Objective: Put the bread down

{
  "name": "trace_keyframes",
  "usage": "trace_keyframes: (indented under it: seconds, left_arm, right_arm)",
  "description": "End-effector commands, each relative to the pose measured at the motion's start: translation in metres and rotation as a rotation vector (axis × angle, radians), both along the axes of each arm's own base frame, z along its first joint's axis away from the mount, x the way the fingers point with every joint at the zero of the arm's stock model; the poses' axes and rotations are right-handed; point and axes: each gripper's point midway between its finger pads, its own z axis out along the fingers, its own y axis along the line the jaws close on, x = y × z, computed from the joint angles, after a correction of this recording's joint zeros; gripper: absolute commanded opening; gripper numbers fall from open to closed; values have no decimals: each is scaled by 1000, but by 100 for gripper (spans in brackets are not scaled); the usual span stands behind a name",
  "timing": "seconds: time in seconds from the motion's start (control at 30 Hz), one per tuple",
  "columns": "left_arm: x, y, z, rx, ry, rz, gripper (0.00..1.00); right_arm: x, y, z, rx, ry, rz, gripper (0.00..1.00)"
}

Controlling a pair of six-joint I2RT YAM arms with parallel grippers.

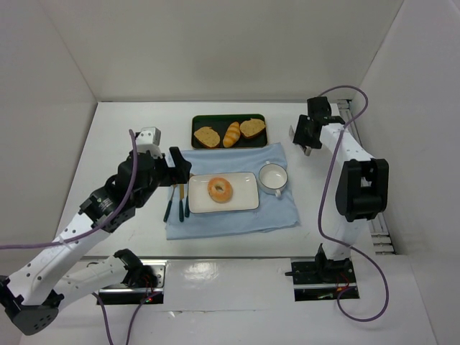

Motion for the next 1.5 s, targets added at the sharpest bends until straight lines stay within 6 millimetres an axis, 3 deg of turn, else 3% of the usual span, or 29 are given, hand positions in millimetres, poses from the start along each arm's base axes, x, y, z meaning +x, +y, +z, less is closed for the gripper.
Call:
trace_keyframes:
  seconds: [0.0,0.13,0.3,0.7,0.93,1.1,1.37,1.47]
  left_arm:
    - [5,-2,5,-13,-23,4,99]
    - [7,-4,5,-13,-23,4,99]
    - [11,-6,6,-13,-23,4,99]
    - [13,-10,5,-10,-13,-5,99]
    - [14,-13,5,-3,-12,-17,99]
    - [13,-12,8,-9,-20,-17,99]
    - [11,-8,9,-6,-22,-8,99]
    - [12,-9,13,-12,-29,-8,99]
  right_arm:
    - [10,-16,10,-45,-20,-21,59]
    - [-2,-25,-4,-70,43,-34,59]
    - [-31,-24,-31,-67,148,-25,59]
    - [-73,-14,-62,-37,266,19,59]
    - [-77,-14,-72,-43,296,27,59]
    - [-81,-22,-90,-40,349,8,59]
    - [-61,-37,-102,-61,385,-10,59]
    - [-48,-37,-97,-61,365,-11,60]
